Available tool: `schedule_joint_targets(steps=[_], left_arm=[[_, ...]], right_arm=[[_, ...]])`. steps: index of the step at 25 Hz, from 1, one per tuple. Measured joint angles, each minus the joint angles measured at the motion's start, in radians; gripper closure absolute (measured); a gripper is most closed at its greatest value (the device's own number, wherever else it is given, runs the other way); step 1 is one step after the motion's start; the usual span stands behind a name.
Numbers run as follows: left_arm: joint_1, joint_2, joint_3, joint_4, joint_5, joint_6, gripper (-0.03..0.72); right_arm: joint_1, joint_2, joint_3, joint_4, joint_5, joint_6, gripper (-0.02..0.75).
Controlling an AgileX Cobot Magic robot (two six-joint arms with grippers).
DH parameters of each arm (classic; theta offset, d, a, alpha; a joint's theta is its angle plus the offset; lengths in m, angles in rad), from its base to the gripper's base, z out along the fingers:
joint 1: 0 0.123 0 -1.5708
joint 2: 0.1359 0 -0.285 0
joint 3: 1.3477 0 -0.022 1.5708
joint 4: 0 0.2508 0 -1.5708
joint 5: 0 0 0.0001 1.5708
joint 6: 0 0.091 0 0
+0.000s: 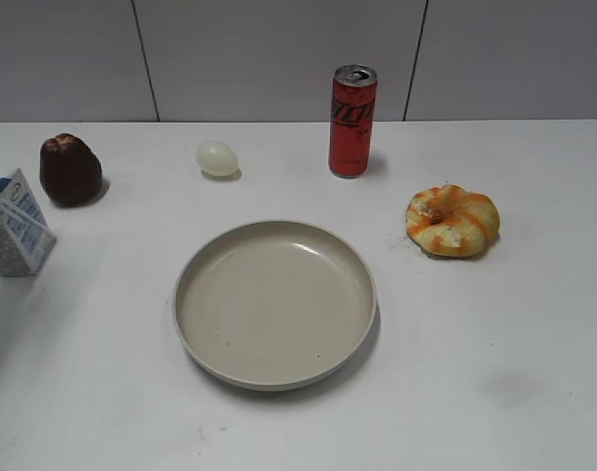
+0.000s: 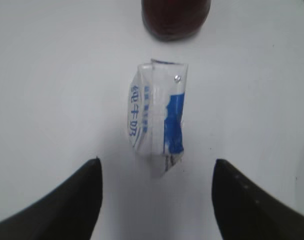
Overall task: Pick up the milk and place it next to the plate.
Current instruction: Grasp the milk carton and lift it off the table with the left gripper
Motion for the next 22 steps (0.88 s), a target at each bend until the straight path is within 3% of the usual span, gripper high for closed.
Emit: schedule_joint_targets(steps=[4,13,22], left_arm=[[-0.035,0.140,-0.087,0.008,0.023,0.000,0.171],[-0.038,0.325,-0.176,0.050,0.016,-0.005,0.180],[-0.038,0.353,-0.179,0.046,0.053,-0.007,0.373]], right_arm=[[0.000,0.000,0.000,0.000,0.000,0.000,0.241],[0.000,0.000,0.000,0.000,0.000,0.000,0.241],[0.000,0.000,0.000,0.000,0.000,0.000,0.241]])
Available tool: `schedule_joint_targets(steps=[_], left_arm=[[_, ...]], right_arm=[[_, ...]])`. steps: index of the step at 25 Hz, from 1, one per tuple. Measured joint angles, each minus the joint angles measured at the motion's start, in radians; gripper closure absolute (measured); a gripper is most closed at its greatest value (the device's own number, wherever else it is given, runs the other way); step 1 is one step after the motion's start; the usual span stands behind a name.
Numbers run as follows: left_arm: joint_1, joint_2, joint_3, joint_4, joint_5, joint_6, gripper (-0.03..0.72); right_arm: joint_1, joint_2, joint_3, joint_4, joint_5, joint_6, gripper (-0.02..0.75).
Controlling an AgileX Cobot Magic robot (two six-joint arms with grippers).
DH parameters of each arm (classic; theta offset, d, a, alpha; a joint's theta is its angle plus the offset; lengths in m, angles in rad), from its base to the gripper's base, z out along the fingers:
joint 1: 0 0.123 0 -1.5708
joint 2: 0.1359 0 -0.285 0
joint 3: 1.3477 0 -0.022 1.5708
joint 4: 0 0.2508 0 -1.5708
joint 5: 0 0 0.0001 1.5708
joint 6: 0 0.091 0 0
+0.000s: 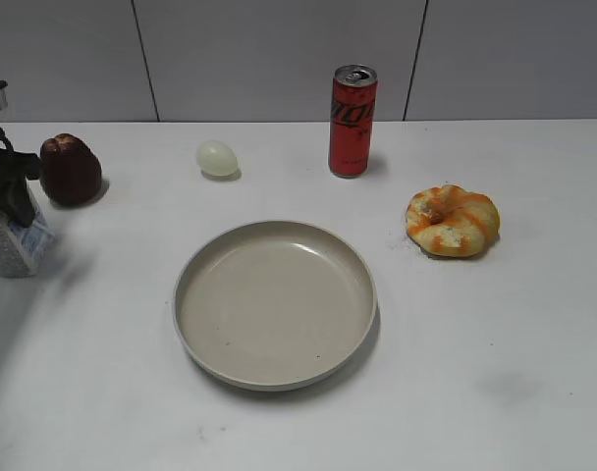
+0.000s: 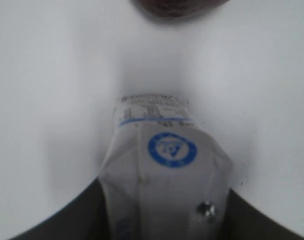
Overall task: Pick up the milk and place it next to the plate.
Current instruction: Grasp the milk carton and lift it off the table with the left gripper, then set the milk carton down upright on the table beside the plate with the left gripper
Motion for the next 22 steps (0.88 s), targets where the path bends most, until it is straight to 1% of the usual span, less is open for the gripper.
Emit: schedule_joint_targets(steps=[2,7,9,10,12,14,15,16,18,20,22], left_arm=[[0.000,0.000,-0.003,0.000,0.011,0.000,0.412],[-0.013,-0.035,-0.002,0.019,0.044,-0.046,0.414],[-0.035,-0.080,-0.002,0.037,0.063,-0.097,0.414],[-0.057,-0.110,-0.002,0.054,0.077,-0.132,0.414],[-0.127,-0.158,-0.001,0.112,0.117,-0.227,0.415],[-0.241,-0.190,0.006,0.186,0.138,-0.325,0.415],[-0.303,-0.197,0.012,0.231,0.139,-0.399,0.415],[-0.352,-0.200,0.014,0.260,0.140,-0.484,0.415],[-0.445,-0.200,0.015,0.307,0.129,-0.608,0.415],[-0.498,-0.200,0.017,0.314,0.109,-0.667,0.416],[-0.531,-0.200,0.032,0.308,0.086,-0.689,0.416]], right_arm=[[0.000,0.000,0.000,0.000,0.000,0.000,0.241],[0.000,0.000,0.000,0.000,0.000,0.000,0.241],[0.000,0.000,0.000,0.000,0.000,0.000,0.241],[0.000,0.000,0.000,0.000,0.000,0.000,0.241],[0.000,0.000,0.000,0.000,0.000,0.000,0.241],[0.000,0.000,0.000,0.000,0.000,0.000,0.241],[0.000,0.000,0.000,0.000,0.000,0.000,0.241],[0.000,0.000,0.000,0.000,0.000,0.000,0.241],[0.000,0.000,0.000,0.000,0.000,0.000,0.241],[0.000,0.000,0.000,0.000,0.000,0.000,0.241],[0.000,0.000,0.000,0.000,0.000,0.000,0.241]])
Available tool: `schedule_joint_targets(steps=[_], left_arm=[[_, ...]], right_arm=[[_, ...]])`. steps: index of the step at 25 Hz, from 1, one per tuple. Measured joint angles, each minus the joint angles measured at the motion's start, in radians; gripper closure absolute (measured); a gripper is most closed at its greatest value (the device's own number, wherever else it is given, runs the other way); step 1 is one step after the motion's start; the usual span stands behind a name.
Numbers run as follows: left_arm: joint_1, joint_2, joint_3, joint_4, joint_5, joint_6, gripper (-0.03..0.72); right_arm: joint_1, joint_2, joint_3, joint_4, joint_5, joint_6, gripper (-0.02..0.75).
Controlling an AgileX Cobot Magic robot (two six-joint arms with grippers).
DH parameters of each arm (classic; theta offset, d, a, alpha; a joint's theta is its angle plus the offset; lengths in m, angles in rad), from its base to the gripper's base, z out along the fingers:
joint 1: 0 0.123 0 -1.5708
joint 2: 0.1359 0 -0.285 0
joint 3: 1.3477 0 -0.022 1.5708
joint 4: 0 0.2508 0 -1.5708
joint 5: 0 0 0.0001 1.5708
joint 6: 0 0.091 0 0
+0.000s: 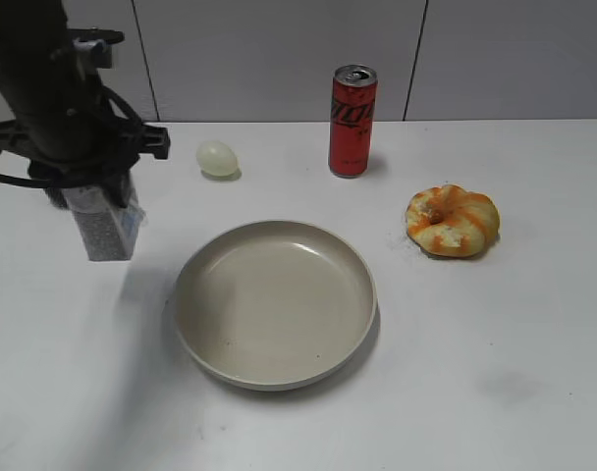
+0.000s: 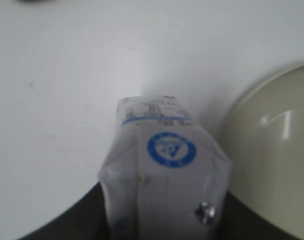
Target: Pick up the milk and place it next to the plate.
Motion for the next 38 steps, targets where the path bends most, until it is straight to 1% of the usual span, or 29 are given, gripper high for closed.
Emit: schedule_joint_targets(steps=[5,9,12,17,18,19,20,22,24,25,27,30,33,36,38], left_arm=[[-0.009,0.000,0.125,-0.020,-0.084,-0.015,0.416],[-0.008,0.000,0.220,-0.085,-0.182,-0.015,0.416],[-0.008,0.000,0.247,-0.106,-0.228,-0.016,0.416],[-0.008,0.001,0.250,-0.106,-0.241,-0.011,0.416],[-0.008,0.001,0.250,-0.106,-0.243,-0.007,0.403],[-0.008,0.001,0.250,-0.106,-0.243,-0.004,0.377],[-0.008,0.001,0.250,-0.106,-0.244,-0.001,0.325],[-0.008,0.001,0.250,-0.106,-0.245,0.001,0.177],[-0.008,-0.001,0.250,-0.106,-0.236,0.003,0.071],[-0.006,-0.008,0.246,-0.107,-0.223,0.011,0.048],[0.006,-0.036,0.224,-0.109,-0.189,0.053,0.037],[0.051,-0.122,0.154,-0.113,-0.161,0.143,0.041],[0.136,-0.205,0.052,-0.136,-0.090,0.276,0.060],[0.256,-0.247,-0.051,-0.187,0.062,0.441,0.092],[0.340,-0.265,-0.083,-0.201,0.162,0.516,0.101]], right_arm=[[0.000,0.000,0.000,0.000,0.000,0.000,0.241],[0.000,0.000,0.000,0.000,0.000,0.000,0.241],[0.000,0.000,0.000,0.000,0.000,0.000,0.241],[0.000,0.000,0.000,0.000,0.000,0.000,0.241],[0.000,0.000,0.000,0.000,0.000,0.000,0.241],[0.000,0.000,0.000,0.000,0.000,0.000,0.241],[0.000,0.000,0.000,0.000,0.000,0.000,0.241],[0.000,0.000,0.000,0.000,0.000,0.000,0.241],[0.000,0.000,0.000,0.000,0.000,0.000,0.241],[0.000,0.000,0.000,0.000,0.000,0.000,0.241],[0.000,0.000,0.000,0.000,0.000,0.000,0.241],[0.000,0.000,0.000,0.000,0.000,0.000,0.241],[0.000,0.000,0.000,0.000,0.000,0.000,0.241],[0.000,0.000,0.000,0.000,0.000,0.000,0.241],[0.000,0.000,0.000,0.000,0.000,0.000,0.241]])
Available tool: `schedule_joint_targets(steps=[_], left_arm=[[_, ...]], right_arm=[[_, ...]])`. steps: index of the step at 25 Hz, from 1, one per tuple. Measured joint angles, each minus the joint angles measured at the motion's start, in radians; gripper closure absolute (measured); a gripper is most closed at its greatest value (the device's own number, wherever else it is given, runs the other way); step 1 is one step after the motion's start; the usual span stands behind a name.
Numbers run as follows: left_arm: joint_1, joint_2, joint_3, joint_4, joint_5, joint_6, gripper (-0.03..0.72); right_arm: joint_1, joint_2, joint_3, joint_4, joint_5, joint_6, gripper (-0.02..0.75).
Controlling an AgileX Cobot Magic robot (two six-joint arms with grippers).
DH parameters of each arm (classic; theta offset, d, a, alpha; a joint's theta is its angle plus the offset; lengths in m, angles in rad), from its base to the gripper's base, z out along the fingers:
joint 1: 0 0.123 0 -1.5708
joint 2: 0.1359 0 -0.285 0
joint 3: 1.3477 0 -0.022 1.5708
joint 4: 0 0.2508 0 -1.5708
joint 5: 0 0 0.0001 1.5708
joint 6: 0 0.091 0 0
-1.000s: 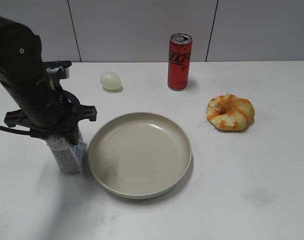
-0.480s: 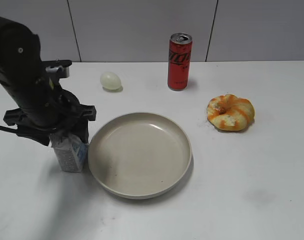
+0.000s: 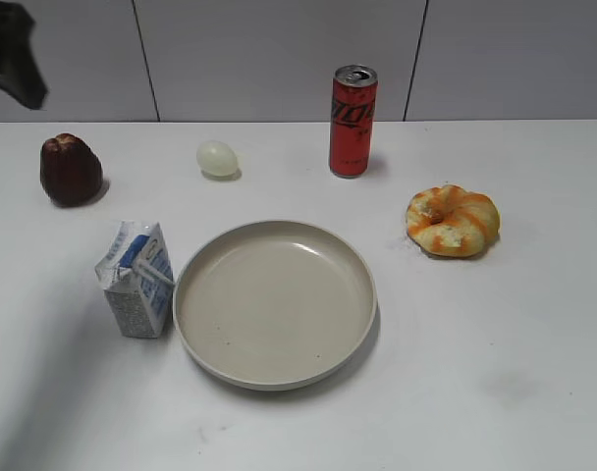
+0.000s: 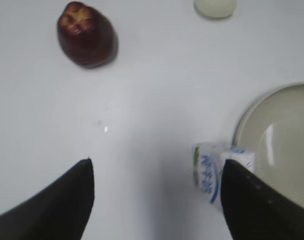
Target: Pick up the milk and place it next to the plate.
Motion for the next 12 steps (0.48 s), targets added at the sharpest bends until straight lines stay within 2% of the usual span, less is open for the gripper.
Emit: schedule_joint_targets(steps=[3,6,12], left_arm=[[0.101,-0.032,-0.006,-0.001,0.060,0.059,0.105],[0.179,-0.100,0.037,-0.009,0.065,0.070,0.105],[0.203,-0.370,0.256,-0.010,0.072,0.074,0.111]], right_arm=[[0.000,0.000,0.000,0.000,0.000,0.000,0.241],[0.000,0.000,0.000,0.000,0.000,0.000,0.241],[0.000,0.000,0.000,0.000,0.000,0.000,0.241]])
